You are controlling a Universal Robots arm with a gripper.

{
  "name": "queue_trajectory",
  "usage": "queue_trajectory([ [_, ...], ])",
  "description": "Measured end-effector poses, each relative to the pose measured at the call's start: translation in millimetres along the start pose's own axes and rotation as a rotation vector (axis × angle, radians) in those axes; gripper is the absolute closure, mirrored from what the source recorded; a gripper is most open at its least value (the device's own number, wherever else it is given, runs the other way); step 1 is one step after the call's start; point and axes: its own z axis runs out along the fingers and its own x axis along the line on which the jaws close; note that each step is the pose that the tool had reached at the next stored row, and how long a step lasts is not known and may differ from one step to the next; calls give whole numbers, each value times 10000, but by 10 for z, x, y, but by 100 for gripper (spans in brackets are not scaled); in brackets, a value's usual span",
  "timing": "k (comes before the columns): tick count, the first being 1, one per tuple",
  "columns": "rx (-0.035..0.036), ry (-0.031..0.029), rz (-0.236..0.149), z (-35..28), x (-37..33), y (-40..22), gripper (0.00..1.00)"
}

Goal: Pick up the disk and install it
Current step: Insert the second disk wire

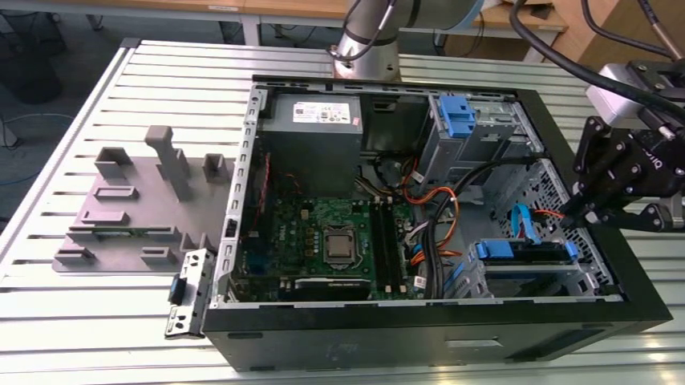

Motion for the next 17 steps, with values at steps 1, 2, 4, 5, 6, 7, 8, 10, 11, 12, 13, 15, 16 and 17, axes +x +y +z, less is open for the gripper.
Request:
queue_trajectory([
  [1, 0, -1, 1, 2, -2, -5, 76],
  [2, 0, 2, 1, 2, -5, -11, 76],
  [4, 0, 2, 1, 5, -9, -24, 76],
  [5, 0, 1, 0, 9, -12, -31, 76],
  [6, 0, 1, 1, 12, -15, -38, 76],
  [7, 0, 1, 0, 14, -18, -46, 76],
  [8, 0, 2, -1, 16, -21, -54, 76],
  [10, 0, 2, -1, 20, -25, -66, 76],
  [11, 0, 5, -1, 23, -26, -66, 76],
  [12, 1, 20, 1, 27, -26, -66, 76],
  [13, 1, 39, 1, 31, -26, -66, 76],
  [15, 1, 71, 2, 39, -26, -66, 76],
  [16, 2, 89, 2, 44, -25, -67, 76],
  [17, 2, 110, 2, 50, -25, -66, 76],
])
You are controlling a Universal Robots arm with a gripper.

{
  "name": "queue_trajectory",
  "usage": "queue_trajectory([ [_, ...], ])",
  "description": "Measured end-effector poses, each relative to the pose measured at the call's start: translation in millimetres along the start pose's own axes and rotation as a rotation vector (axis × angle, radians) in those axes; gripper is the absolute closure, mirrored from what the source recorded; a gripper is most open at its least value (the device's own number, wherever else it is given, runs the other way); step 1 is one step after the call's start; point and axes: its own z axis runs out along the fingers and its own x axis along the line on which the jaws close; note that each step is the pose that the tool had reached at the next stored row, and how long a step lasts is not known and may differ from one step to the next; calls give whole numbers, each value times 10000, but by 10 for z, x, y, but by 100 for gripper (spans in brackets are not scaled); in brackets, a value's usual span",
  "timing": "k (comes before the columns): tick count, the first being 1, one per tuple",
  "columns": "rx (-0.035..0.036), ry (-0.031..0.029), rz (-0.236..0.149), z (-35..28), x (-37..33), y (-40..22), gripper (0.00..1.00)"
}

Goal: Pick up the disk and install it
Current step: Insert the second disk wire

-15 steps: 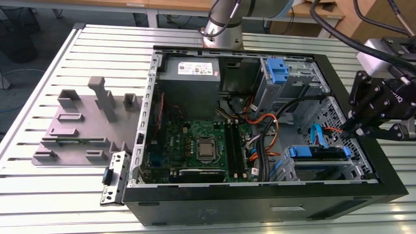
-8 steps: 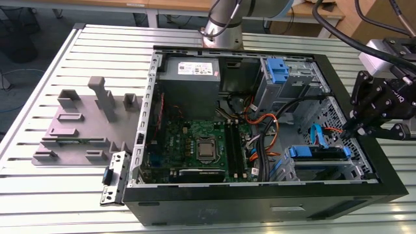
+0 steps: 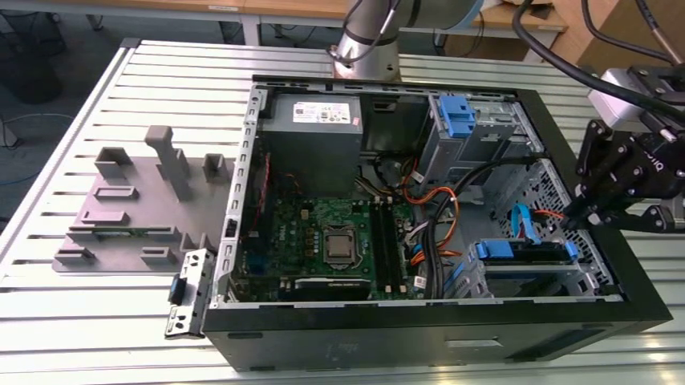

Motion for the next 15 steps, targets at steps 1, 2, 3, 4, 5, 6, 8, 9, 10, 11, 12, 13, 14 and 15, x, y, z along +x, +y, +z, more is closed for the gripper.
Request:
queue_trajectory([
  [1, 0, 20, -1, 8, 0, 1, 76],
  [2, 0, 39, 0, 17, 0, 3, 76],
  [3, 1, 57, 1, 24, 1, 6, 76],
  [4, 1, 78, 2, 30, 1, 10, 76],
  [5, 1, 101, 0, 36, 2, 15, 76],
  [6, 2, 127, -5, 39, 1, 23, 76],
  [8, 2, 177, -27, 46, 2, 43, 76],
  [9, 2, 199, -49, 49, 2, 55, 76],
  [10, 2, 223, -73, 52, 3, 69, 76],
  [11, 2, 251, -99, 54, 3, 83, 76],
  [12, 2, 283, -126, 57, 3, 95, 76],
  [13, 2, 316, -155, 59, 3, 107, 76],
  [14, 2, 347, -186, 61, 3, 118, 76],
  [15, 2, 380, -215, 63, 4, 129, 76],
])
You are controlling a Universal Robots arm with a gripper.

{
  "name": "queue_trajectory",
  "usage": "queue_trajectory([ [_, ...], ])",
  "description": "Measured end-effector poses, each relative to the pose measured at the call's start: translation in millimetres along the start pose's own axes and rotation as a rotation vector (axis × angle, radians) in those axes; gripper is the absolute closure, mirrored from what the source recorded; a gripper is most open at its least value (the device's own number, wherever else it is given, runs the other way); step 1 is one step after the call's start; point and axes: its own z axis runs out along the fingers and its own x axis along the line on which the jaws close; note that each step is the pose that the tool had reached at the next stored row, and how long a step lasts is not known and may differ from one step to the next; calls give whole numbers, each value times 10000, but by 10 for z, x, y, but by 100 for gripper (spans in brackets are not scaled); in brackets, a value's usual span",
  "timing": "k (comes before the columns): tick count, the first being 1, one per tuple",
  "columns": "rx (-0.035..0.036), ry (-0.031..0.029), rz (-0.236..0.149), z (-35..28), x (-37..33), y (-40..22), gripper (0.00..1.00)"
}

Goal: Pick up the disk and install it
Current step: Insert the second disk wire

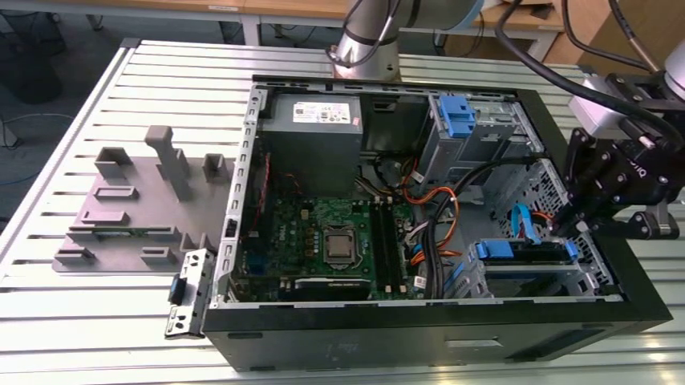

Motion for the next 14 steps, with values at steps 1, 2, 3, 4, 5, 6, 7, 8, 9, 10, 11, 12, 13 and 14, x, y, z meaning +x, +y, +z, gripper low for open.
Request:
queue_trajectory([
  [1, 0, 29, -25, 3, 0, 10, 76],
  [2, 0, 61, -47, 5, 0, 17, 76],
  [3, 0, 86, -61, 7, 0, 21, 76],
  [4, 0, 108, -74, 9, 0, 25, 76],
  [5, 0, 132, -87, 10, 0, 28, 76],
  [6, 0, 154, -99, 12, 0, 32, 76],
  [7, 0, 177, -114, 14, 0, 37, 76],
  [8, 0, 203, -134, 17, 0, 41, 76],
  [9, 0, 223, -157, 21, 0, 46, 76],
  [10, 0, 241, -183, 23, 0, 50, 76],
  [11, 0, 261, -207, 25, 0, 52, 76],
  [12, 1, 271, -220, 24, 0, 53, 76],
  [13, 1, 272, -222, 24, 0, 53, 76],
  [14, 1, 271, -222, 24, 0, 54, 76],
])
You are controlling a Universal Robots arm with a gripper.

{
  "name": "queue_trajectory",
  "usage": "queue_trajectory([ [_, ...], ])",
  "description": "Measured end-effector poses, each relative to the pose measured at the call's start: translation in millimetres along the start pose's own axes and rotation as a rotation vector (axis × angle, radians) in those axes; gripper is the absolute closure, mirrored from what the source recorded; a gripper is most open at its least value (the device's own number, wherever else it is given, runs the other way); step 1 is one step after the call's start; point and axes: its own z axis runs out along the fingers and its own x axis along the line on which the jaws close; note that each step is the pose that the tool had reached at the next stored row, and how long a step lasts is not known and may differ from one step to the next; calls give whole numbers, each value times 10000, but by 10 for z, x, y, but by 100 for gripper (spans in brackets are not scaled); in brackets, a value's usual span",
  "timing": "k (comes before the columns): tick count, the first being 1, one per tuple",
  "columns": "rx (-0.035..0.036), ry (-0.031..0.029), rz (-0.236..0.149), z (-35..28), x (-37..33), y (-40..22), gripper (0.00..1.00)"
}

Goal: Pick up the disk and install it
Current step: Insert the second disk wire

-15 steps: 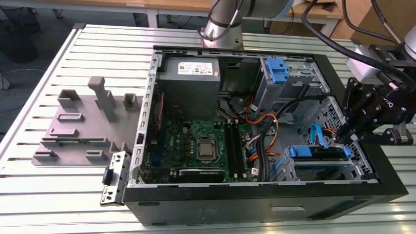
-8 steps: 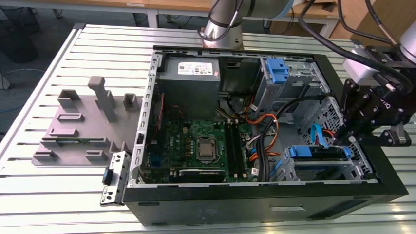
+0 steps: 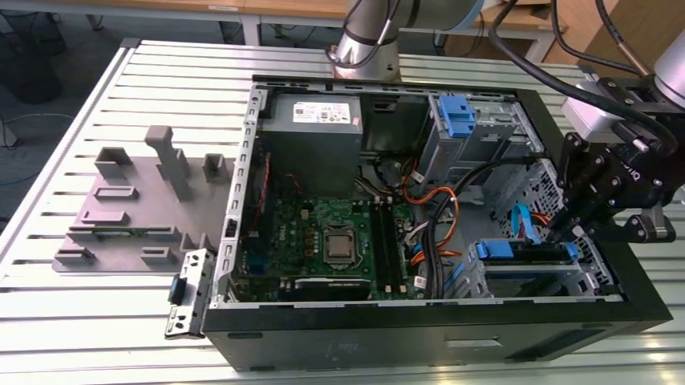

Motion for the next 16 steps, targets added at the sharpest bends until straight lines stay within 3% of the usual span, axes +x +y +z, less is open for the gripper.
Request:
queue_trajectory([
  [6, 0, 0, -2, 0, 0, 0, 78],
  [7, 0, 0, -2, 0, 0, 1, 84],
  [16, 14, 2, -2, 0, -2, 13, 84],
])
